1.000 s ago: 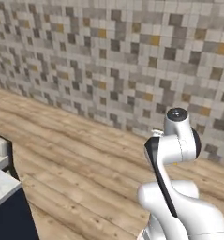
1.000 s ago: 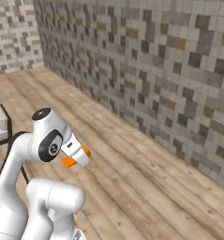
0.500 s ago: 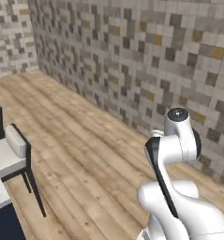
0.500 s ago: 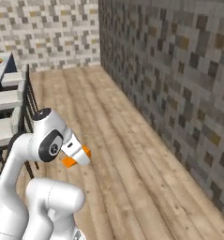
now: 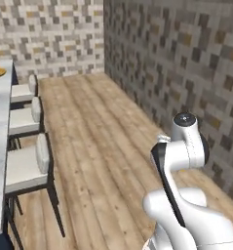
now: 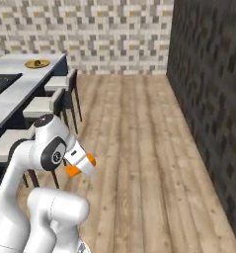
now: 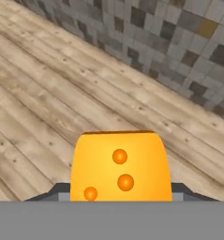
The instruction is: Take the cheese, chicken drumstick, and lime from the fridge and place them on the plate on the dining counter to create an appetizer plate.
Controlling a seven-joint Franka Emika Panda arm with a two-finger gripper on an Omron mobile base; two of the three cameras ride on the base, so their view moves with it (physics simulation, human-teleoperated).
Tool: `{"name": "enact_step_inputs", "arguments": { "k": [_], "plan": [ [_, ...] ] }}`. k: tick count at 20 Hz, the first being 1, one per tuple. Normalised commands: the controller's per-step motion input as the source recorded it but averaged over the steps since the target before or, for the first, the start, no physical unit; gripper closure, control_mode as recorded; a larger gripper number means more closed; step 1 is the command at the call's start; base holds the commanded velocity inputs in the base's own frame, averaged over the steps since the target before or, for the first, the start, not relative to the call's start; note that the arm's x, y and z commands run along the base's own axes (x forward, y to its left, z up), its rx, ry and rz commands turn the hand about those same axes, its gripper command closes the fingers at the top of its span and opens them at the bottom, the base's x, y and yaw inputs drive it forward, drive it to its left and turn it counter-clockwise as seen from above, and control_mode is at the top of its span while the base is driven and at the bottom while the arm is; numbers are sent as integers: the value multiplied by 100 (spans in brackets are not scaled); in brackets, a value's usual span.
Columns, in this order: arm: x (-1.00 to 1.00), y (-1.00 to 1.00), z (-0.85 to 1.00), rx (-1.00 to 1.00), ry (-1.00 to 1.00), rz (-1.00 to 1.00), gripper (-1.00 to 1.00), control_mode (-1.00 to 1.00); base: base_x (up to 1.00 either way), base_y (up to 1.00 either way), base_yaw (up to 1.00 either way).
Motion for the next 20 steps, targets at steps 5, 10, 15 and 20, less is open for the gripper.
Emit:
{"name": "enact_step_inputs", "arguments": {
  "k": [5, 10, 15, 20],
  "plan": [
    [0, 0, 0, 0, 0, 0, 100, 100, 100, -50, 54],
    [0, 0, 0, 0, 0, 0, 100, 100, 100, -67, 50],
    [0, 0, 0, 0, 0, 0, 100, 100, 100, -81, 48],
    [0, 0, 0, 0, 0, 0, 100, 100, 100, -84, 50]
  ]
}}
